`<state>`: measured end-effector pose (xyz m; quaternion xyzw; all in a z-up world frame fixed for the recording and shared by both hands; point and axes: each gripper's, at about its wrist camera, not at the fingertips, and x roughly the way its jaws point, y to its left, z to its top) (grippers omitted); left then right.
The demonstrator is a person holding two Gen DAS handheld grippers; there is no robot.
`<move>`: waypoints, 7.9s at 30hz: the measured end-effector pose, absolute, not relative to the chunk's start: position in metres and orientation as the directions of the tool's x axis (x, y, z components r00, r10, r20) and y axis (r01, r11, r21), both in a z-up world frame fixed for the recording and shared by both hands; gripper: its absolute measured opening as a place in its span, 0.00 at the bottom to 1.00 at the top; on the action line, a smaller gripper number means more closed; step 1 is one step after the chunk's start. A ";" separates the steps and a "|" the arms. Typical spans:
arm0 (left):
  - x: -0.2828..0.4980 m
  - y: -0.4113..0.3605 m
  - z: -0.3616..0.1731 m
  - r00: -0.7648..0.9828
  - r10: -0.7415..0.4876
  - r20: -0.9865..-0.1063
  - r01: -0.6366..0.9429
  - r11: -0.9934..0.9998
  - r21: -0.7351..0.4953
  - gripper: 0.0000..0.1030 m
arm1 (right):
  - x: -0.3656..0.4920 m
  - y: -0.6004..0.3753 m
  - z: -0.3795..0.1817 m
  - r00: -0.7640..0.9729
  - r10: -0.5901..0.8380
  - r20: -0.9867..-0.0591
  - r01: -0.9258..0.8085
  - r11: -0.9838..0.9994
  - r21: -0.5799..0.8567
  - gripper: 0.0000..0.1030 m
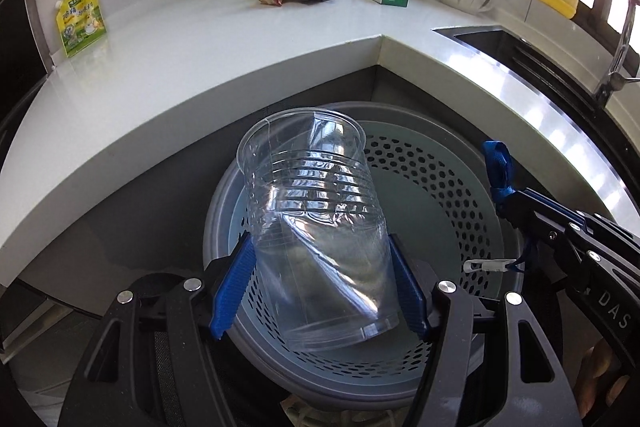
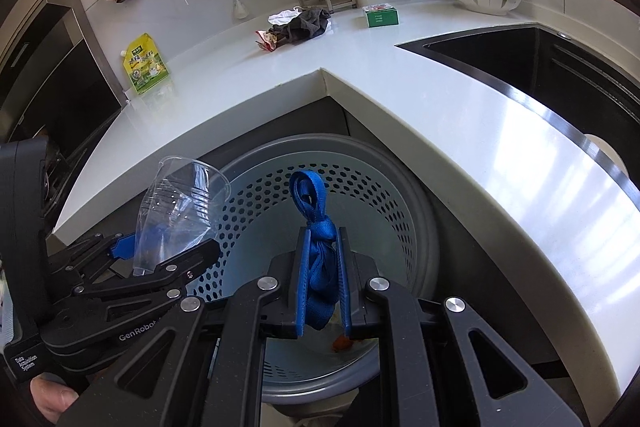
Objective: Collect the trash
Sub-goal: 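Carry the cup and ribbon over the basket and open both tools, then move both tools back over the counter toward the grey cloth and green box, then grasp the grey cloth with the left tool while the right tool grasps the green box, then carry the cloth and green box over the basket and open both tools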
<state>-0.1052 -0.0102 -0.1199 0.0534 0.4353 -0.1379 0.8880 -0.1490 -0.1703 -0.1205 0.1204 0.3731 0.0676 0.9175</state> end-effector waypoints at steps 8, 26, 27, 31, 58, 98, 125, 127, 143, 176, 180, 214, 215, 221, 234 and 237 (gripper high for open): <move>-0.101 -0.009 -0.132 0.553 -0.197 -0.809 0.283 0.958 -0.039 0.62 | -0.146 -0.166 -0.130 0.695 0.221 -0.684 -0.044 0.963 0.266 0.12; -0.092 -0.009 -0.141 0.523 -0.202 -0.828 0.271 0.961 -0.063 0.65 | -0.140 -0.169 -0.139 0.684 0.229 -0.693 -0.040 0.960 0.278 0.27; -0.092 -0.008 -0.142 0.522 -0.201 -0.829 0.268 0.961 -0.064 0.66 | -0.141 -0.170 -0.139 0.686 0.230 -0.690 -0.040 0.959 0.279 0.28; -0.092 -0.007 -0.141 0.526 -0.199 -0.827 0.264 0.963 -0.064 0.72 | -0.143 -0.172 -0.137 0.692 0.230 -0.684 -0.038 0.958 0.284 0.33; -0.074 0.011 -0.110 0.587 -0.213 -0.781 0.230 0.969 -0.092 0.84 | -0.133 -0.180 -0.109 0.736 0.238 -0.634 -0.044 0.951 0.305 0.58; 0.125 -0.017 -0.001 0.749 -0.166 -0.642 0.206 0.978 -0.014 0.90 | 0.098 -0.252 -0.024 0.760 0.199 -0.619 -0.052 0.967 0.248 0.70; 0.209 -0.046 -0.034 0.698 -0.165 -0.697 0.204 0.979 -0.027 0.90 | 0.246 -0.270 -0.065 0.641 0.148 -0.754 0.034 0.975 0.220 0.70; 0.210 -0.046 -0.035 0.693 -0.170 -0.701 0.204 0.978 -0.035 0.90 | 0.248 -0.270 -0.067 0.638 0.148 -0.755 0.035 0.975 0.221 0.70; 0.210 -0.050 -0.038 0.690 -0.140 -0.710 0.170 0.985 -0.029 0.90 | 0.246 -0.267 -0.061 0.668 0.167 -0.726 -0.014 0.977 0.212 0.49; 0.228 -0.114 -0.044 0.738 -0.025 -0.674 0.158 0.978 0.137 0.18 | 0.238 -0.316 -0.057 0.687 0.284 -0.669 0.012 0.916 0.401 0.49; 0.226 -0.105 -0.036 0.732 -0.048 -0.680 0.160 0.982 0.103 0.14 | 0.239 -0.316 -0.056 0.688 0.283 -0.668 0.011 0.917 0.399 0.49; 0.069 -0.012 -0.007 0.771 -0.051 -0.635 0.114 0.992 0.058 0.10 | 0.060 -0.257 -0.033 0.765 0.277 -0.581 -0.071 0.934 0.351 0.49; 0.059 -0.009 -0.008 0.768 -0.058 -0.637 0.118 0.992 0.051 0.10 | 0.049 -0.254 -0.033 0.768 0.278 -0.577 -0.073 0.933 0.353 0.49; 0.005 -0.001 -0.015 0.762 -0.081 -0.643 0.144 0.989 0.045 0.10 | -0.020 -0.232 -0.035 0.776 0.274 -0.569 -0.079 0.936 0.344 0.49; -0.075 0.010 -0.040 0.744 -0.118 -0.657 0.183 0.983 0.031 0.10 | -0.133 -0.192 -0.071 0.782 0.262 -0.565 -0.057 0.933 0.355 0.49; -0.083 0.009 -0.049 0.731 -0.142 -0.667 0.201 0.979 0.012 0.10 | -0.144 -0.187 -0.076 0.779 0.259 -0.571 -0.059 0.937 0.345 0.49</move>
